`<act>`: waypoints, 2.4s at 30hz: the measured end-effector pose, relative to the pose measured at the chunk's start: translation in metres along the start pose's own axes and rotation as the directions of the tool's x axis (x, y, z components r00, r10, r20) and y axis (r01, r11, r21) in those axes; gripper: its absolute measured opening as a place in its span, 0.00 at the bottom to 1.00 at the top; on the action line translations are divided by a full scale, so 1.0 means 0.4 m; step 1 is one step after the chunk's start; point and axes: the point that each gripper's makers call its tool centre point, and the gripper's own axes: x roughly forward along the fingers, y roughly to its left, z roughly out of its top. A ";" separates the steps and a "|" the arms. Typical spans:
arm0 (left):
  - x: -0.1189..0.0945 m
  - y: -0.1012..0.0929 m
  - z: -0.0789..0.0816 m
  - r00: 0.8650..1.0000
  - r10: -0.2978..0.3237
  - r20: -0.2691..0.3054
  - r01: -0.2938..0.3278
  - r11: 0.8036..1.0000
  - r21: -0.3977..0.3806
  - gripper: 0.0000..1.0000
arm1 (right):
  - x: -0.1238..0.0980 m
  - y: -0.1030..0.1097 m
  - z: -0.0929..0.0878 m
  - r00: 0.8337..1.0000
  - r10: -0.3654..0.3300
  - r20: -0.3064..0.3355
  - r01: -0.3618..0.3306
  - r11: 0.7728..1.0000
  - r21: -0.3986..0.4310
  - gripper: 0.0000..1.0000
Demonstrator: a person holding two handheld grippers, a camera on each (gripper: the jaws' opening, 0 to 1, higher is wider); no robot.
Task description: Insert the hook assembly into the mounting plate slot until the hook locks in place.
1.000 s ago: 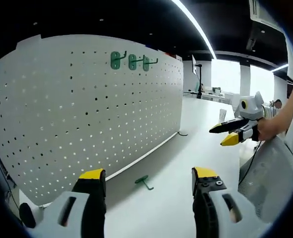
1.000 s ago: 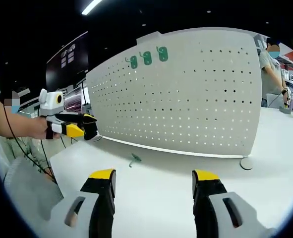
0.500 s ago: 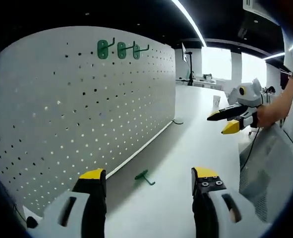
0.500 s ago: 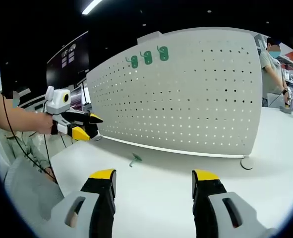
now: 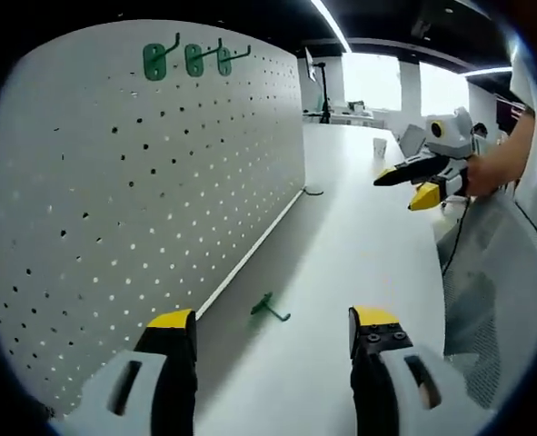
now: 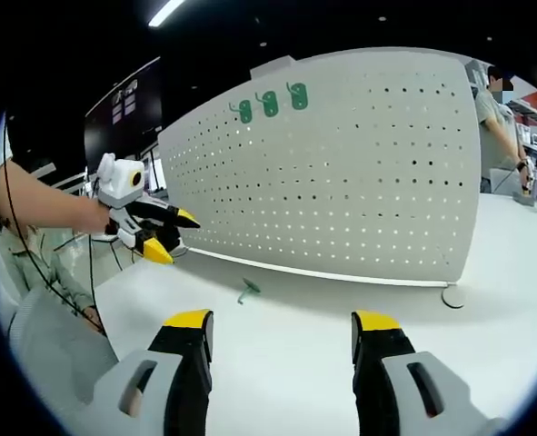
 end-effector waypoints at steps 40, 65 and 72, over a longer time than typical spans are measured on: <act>0.129 0.006 -0.049 0.958 -0.166 -0.232 0.219 0.950 0.223 0.66 | -0.004 -0.004 0.010 1.000 -0.005 0.017 0.005 1.000 0.013 0.59; 0.206 0.009 -0.104 0.887 -0.234 -0.398 0.374 0.869 0.323 0.65 | -0.001 -0.001 0.008 1.000 0.004 0.017 -0.004 1.000 0.015 0.58; 0.231 0.007 -0.124 0.864 -0.254 -0.436 0.413 0.851 0.324 0.64 | 0.000 0.000 0.007 1.000 0.007 0.016 -0.008 1.000 0.018 0.58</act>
